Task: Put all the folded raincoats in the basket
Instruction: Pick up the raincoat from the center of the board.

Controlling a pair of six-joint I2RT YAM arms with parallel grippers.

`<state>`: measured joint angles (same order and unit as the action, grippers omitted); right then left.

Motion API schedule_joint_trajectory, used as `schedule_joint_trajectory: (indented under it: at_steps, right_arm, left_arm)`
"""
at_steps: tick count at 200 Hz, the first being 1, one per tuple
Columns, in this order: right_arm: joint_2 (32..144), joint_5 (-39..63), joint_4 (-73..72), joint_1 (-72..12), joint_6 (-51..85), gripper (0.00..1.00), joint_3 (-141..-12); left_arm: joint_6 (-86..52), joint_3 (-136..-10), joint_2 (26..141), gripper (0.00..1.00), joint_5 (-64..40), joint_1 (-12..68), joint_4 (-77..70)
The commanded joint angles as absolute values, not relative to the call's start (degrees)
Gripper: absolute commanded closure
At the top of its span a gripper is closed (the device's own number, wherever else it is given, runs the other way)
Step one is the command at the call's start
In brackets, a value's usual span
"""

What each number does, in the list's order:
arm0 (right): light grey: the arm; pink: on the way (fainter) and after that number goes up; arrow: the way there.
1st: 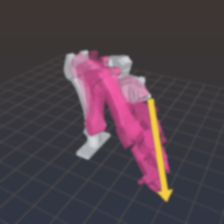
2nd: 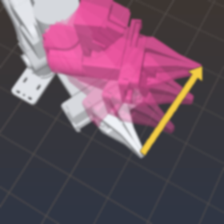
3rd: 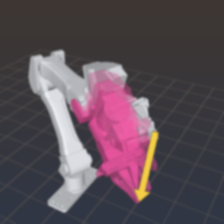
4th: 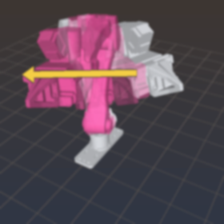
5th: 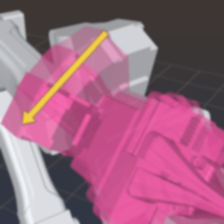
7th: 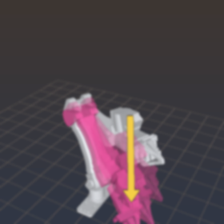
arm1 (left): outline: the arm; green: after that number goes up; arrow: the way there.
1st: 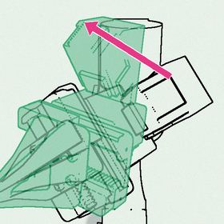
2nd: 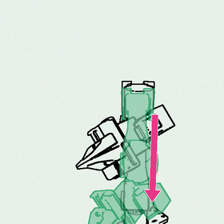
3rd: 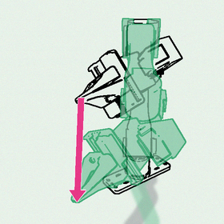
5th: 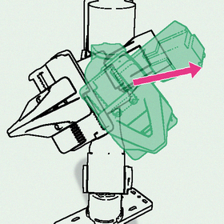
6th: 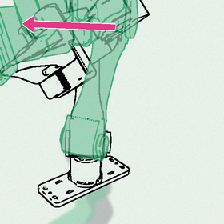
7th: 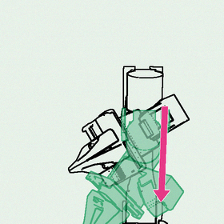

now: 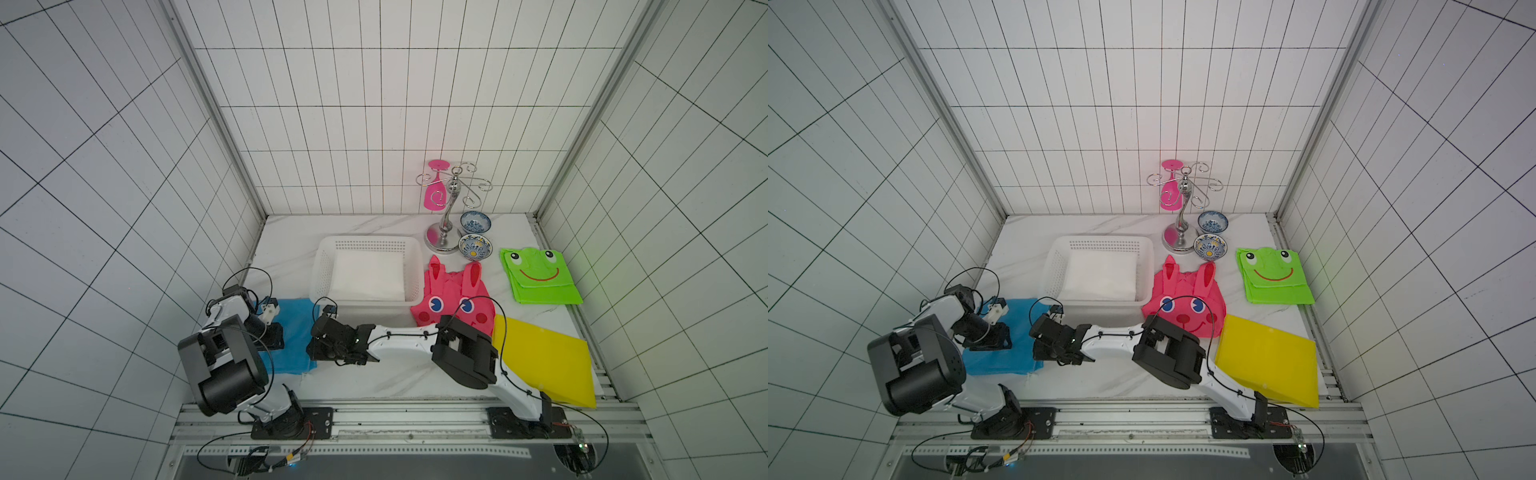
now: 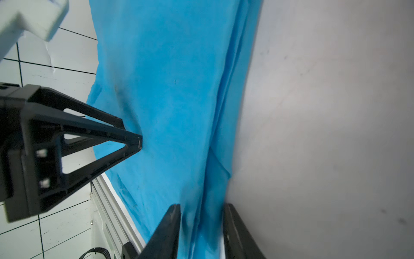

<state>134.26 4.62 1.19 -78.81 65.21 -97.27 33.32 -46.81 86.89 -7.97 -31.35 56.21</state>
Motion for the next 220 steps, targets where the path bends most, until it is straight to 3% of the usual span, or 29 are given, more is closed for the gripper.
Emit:
schedule_joint_trajectory:
  at_steps: [1,36,74,157,220]
  right_arm:
    - [137.4,6.2,3.0,-78.8,66.4,0.67,-97.2]
    - [137.3,6.3,2.4,-78.8,66.4,0.66,-96.9]
    - [137.0,7.3,0.5,-78.4,65.7,1.0,-96.2]
    - [128.6,6.2,11.9,-77.1,60.7,1.0,-99.4]
    - [129.1,6.4,27.0,-75.6,48.7,1.0,-116.5]
  left_arm:
    - [34.9,-45.1,87.2,0.46,-11.8,-31.3,57.9]
    - [37.5,-45.7,85.9,0.46,-15.4,-31.3,60.9]
    - [38.3,-46.9,85.8,0.46,-15.6,-31.3,62.5]
    - [51.5,-55.3,80.1,0.41,-17.1,-31.7,69.5]
    - [54.3,-62.0,76.7,0.38,-26.8,-32.4,77.9]
